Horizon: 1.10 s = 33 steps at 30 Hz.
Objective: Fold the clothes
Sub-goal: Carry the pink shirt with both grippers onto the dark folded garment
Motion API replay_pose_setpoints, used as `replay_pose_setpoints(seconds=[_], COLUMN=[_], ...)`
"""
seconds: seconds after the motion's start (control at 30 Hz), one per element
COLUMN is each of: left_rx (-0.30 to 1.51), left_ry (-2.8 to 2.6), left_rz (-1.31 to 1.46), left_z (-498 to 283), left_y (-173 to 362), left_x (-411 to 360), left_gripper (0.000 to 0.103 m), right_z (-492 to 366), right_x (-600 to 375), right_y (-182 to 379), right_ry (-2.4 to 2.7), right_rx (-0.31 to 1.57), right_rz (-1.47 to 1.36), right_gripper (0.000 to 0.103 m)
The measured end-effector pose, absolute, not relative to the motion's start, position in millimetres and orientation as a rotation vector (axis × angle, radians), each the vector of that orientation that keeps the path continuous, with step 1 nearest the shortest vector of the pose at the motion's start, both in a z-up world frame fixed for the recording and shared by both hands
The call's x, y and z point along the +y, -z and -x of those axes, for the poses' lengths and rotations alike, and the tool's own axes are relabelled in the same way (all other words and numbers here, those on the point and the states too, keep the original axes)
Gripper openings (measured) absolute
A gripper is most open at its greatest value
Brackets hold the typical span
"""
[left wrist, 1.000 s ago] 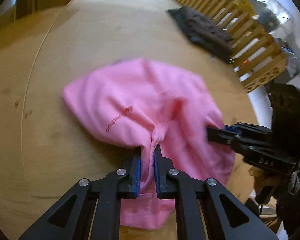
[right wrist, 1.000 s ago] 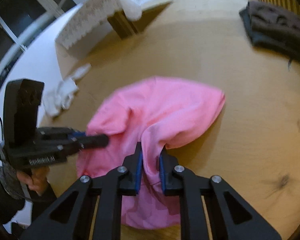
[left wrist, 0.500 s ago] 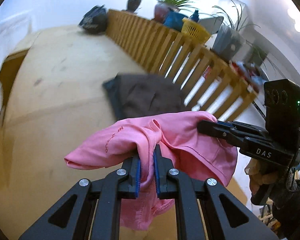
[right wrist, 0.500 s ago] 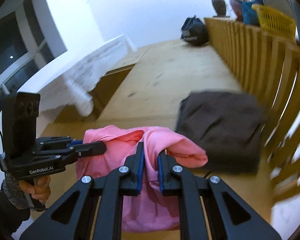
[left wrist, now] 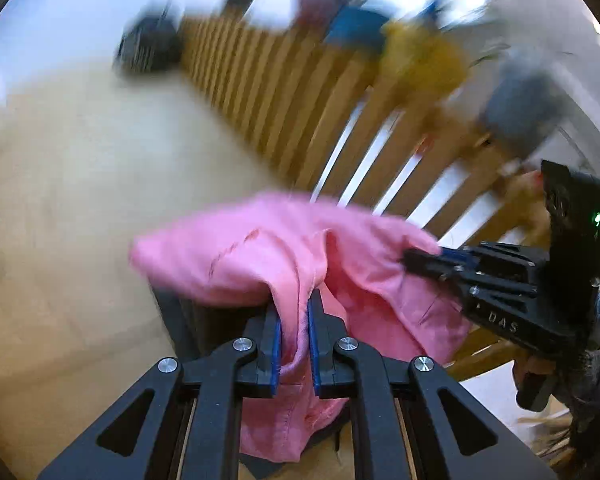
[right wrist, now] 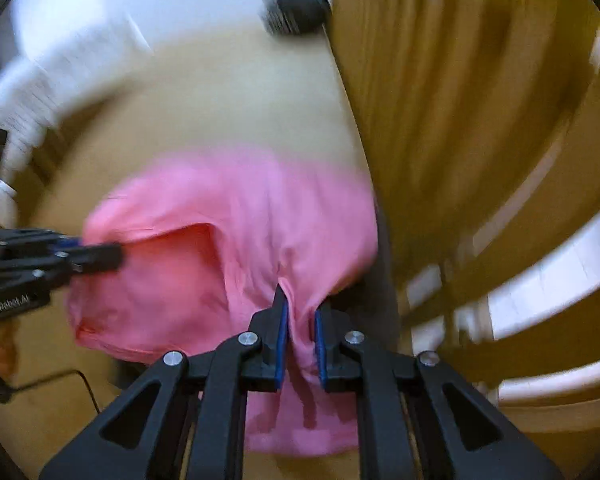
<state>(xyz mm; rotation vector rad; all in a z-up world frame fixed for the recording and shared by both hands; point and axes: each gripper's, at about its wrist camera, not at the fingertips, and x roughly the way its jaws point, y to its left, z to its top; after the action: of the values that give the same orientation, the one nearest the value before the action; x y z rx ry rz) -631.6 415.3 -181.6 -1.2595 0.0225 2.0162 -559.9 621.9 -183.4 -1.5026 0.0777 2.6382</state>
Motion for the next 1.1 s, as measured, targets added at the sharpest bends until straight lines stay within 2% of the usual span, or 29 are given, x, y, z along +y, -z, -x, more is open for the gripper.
replay_pose_setpoints(seconds=[0.07,0.13,0.17,0.27,0.33,0.37,0.4,0.43,0.67,0.7,0.73,0.77,0.8,0.9,1.1], left_rx=[0.063,0.013,-0.014,-0.031,-0.035,-0.036,-0.046,-0.055,-0.011,-0.003,0.005,0.013,0.022,0.043,0.013], left_ry=[-1.978,-1.937,-1.915,-1.915,-1.931,-1.949,-1.948,-1.921,-1.857,-1.855,-1.853,-1.852,-1.850,-1.839,-1.755], left_rz=[1.379,1.395,1.403,1.384,1.366,1.358,1.361,1.386,1.481,1.489,1.497,1.505,1.513,1.528,1.496], left_z=[636,635,635,634,632,630,627,624,623,623,624,624,624,625,624], left_y=[224,232,229,207,193,187,185,190,214,217,219,221,224,226,184], left_x=[413,403,397,374,359,352,346,345,366,369,372,375,378,385,378], left_gripper=[0.010,0.013,0.013,0.018,0.020,0.021,0.026,0.028,0.029,0.028,0.021,0.018,0.013,0.010,0.008], right_z=[557,555,555,541,531,525,520,514,517,519,522,524,526,530,536], right_x=[629,635,638,632,625,622,618,615,626,627,628,629,631,632,616], right_y=[201,193,187,157,140,140,140,145,196,197,198,200,201,192,157], right_ry=[-2.595,-2.557,-2.516,-2.534,-2.569,-2.568,-2.565,-2.555,-2.392,-2.406,-2.419,-2.433,-2.446,-2.482,-2.465], right_rx=[0.099,0.152,0.172,0.178,0.150,0.146,0.142,0.149,0.175,0.197,0.220,0.243,0.266,0.313,0.183], right_rz=[1.549,1.564,1.581,1.541,1.499,1.512,1.527,1.554,1.659,1.668,1.677,1.686,1.694,1.736,1.849], right_gripper=[0.012,0.019,0.024,0.026,0.034,0.043,0.046,0.046,0.046,0.045,0.042,0.025,0.014,0.011,0.010])
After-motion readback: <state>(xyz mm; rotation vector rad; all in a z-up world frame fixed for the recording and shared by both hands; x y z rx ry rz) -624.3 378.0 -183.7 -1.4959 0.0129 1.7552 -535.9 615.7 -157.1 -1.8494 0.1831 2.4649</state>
